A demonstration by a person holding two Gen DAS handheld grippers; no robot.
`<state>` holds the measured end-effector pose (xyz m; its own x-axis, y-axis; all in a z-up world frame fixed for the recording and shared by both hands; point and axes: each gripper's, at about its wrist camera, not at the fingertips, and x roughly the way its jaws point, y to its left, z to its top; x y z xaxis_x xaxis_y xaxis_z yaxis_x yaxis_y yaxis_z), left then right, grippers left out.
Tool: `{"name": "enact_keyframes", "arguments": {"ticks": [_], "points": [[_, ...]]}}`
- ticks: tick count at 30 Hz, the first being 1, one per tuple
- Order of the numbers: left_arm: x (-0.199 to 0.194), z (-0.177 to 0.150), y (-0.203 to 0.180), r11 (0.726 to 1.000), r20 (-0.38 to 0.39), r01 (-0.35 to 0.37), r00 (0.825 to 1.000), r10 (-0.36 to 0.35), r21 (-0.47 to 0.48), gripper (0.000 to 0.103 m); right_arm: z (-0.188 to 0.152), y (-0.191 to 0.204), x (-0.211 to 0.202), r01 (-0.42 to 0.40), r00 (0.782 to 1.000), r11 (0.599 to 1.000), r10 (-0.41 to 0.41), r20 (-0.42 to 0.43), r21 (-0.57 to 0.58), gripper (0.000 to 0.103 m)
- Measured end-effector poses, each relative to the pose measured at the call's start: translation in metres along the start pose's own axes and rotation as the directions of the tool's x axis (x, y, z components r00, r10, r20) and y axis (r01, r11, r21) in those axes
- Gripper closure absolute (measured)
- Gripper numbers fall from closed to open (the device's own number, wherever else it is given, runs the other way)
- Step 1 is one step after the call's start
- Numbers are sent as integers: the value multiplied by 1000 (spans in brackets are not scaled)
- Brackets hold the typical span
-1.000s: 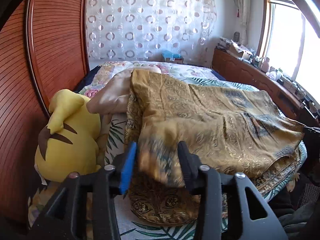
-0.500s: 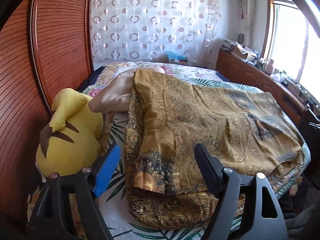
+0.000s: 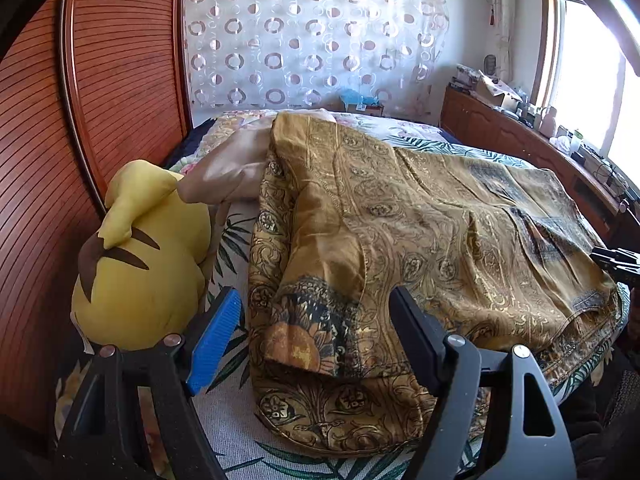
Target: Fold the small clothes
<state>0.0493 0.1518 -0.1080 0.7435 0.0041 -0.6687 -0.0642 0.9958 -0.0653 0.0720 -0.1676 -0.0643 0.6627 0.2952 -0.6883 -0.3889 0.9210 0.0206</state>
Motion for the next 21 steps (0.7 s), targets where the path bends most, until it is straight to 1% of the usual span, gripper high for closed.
{"name": "enact_keyframes", "arguments": {"ticks": [2,10,15,17,19,21], "points": [[1,-3,2,1000,-5,-3,1000,2,-2,26,1,3,7,4,1000,1000,-4,-18,-12,57],[10,-9,9,1000,-37,-8,999,8,-16,26,2,17,12,48,998,999,-49,-32,-25,53],[17,-14,14,999,-64,-2,998,0,-32,26,0,30,11,107,993,993,-109,-35,-49,50],[19,-16,16,999,-72,0,997,-3,-43,25,-1,32,8,118,992,992,-119,-28,-46,47],[19,-19,19,998,-71,-4,997,-1,-59,25,-2,30,9,131,991,991,-132,-22,-34,39],[16,-19,21,997,-57,1,998,-6,-77,26,-4,28,9,138,990,990,-138,-15,-18,35]]}}
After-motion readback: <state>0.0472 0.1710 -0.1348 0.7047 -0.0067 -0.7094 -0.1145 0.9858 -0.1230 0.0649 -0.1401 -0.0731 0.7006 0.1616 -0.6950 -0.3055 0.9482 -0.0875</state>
